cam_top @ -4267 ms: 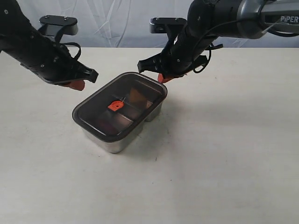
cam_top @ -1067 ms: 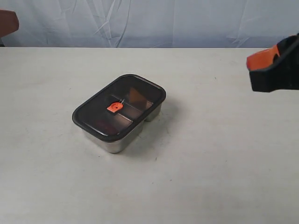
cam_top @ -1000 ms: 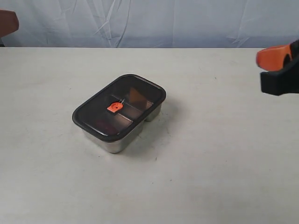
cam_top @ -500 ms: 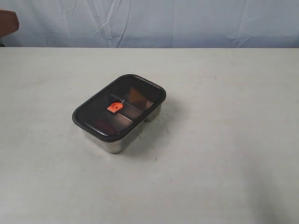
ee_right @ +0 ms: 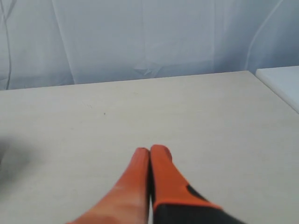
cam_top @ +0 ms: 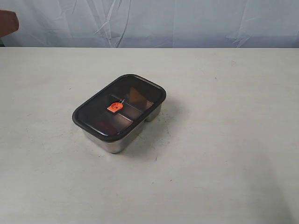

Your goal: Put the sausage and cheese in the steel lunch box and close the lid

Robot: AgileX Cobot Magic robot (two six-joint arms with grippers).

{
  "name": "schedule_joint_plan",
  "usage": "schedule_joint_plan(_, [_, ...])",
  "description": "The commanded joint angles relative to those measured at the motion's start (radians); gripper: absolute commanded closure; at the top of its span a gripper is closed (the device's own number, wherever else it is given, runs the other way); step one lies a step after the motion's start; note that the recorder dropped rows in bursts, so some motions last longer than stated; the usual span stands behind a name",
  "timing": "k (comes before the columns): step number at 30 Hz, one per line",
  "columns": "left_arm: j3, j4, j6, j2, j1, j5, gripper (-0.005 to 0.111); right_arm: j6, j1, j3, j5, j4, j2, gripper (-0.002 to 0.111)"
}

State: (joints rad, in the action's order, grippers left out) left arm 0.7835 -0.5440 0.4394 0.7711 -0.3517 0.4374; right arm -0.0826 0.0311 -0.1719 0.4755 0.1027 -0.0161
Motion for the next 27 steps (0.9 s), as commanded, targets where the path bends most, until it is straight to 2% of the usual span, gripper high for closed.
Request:
schedule_joint_plan(1, [-0.004, 0.0, -0.002, -0.008, -0.006, -0.011, 0.107, -0.003, -0.03, 0.039, -0.029, -0.024, 0.016, 0.109])
schedule_joint_plan(9, [-0.004, 0.0, -0.002, -0.008, -0.006, -0.011, 0.107, 0.083, -0.031, 0.1, -0.06, -0.124, 0.016, 0.109])
schedule_joint_plan(18, [-0.004, 0.0, -0.002, -0.008, -0.006, -0.011, 0.107, 0.083, -0.031, 0.172, -0.104, -0.124, 0.016, 0.109])
schedule_joint_plan(27, [-0.004, 0.0, -0.002, -0.008, -0.006, -0.011, 0.107, 0.083, -0.031, 0.172, -0.118, -0.109, 0.016, 0.109])
